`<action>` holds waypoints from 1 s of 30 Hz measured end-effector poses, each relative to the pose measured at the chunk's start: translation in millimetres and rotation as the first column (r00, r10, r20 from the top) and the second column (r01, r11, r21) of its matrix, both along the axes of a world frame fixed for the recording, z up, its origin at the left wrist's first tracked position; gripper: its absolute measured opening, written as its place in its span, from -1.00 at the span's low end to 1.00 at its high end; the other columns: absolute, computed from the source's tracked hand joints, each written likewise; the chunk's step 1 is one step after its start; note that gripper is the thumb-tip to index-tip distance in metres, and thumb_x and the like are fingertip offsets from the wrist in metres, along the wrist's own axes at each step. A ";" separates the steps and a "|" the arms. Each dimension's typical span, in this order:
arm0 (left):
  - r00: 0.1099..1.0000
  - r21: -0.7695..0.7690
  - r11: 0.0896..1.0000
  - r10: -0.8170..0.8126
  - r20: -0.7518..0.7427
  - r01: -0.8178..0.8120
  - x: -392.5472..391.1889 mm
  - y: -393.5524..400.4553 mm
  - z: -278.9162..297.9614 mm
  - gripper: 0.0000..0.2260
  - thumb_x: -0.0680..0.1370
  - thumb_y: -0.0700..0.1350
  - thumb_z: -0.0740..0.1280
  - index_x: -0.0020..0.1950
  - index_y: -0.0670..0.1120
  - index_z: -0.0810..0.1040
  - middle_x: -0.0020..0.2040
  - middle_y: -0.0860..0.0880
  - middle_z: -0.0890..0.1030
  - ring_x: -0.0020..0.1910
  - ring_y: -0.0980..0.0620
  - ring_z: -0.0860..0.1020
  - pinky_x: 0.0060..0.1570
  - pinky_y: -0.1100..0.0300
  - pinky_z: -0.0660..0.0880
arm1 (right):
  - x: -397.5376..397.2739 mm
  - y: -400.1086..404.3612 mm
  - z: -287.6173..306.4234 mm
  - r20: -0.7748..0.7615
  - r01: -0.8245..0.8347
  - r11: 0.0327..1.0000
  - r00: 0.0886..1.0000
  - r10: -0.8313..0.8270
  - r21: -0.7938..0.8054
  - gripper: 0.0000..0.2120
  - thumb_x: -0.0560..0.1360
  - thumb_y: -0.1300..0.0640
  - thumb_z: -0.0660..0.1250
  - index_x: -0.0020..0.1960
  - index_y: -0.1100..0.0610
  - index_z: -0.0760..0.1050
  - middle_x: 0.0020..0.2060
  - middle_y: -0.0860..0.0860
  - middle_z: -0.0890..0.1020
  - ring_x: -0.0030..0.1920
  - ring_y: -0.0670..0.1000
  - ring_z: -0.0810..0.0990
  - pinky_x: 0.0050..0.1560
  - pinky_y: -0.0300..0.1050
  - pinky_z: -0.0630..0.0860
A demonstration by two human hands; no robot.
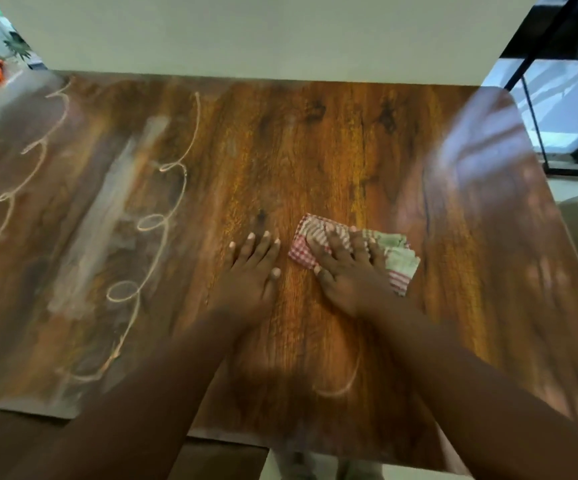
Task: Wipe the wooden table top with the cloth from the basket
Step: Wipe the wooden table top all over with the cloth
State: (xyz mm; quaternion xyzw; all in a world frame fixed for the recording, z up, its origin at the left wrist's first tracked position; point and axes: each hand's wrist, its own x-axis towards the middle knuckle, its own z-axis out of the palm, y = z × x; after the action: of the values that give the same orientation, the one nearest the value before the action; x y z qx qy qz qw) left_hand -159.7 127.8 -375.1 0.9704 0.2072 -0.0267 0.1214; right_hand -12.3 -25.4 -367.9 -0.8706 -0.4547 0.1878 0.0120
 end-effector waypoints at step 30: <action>0.997 0.031 0.999 0.027 0.072 -0.029 5.6 5.1 -9.4 -0.53 0.66 0.02 -0.04 0.58 -0.01 0.08 0.59 0.00 0.06 0.56 -0.05 -0.07 0.48 -0.04 -0.19 | -182.3 -152.0 8.8 -0.016 -0.049 0.991 0.999 0.052 0.128 -0.53 0.62 -0.14 -0.05 0.53 -0.21 0.05 0.53 -0.06 0.13 0.53 0.17 -0.01 0.42 0.17 -0.08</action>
State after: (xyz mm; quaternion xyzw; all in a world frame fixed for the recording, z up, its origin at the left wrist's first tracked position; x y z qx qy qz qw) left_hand -154.0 132.9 -384.5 0.9696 0.2167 0.0132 0.1133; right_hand -194.6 -177.4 -359.1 -0.8544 -0.4874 0.1669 0.0672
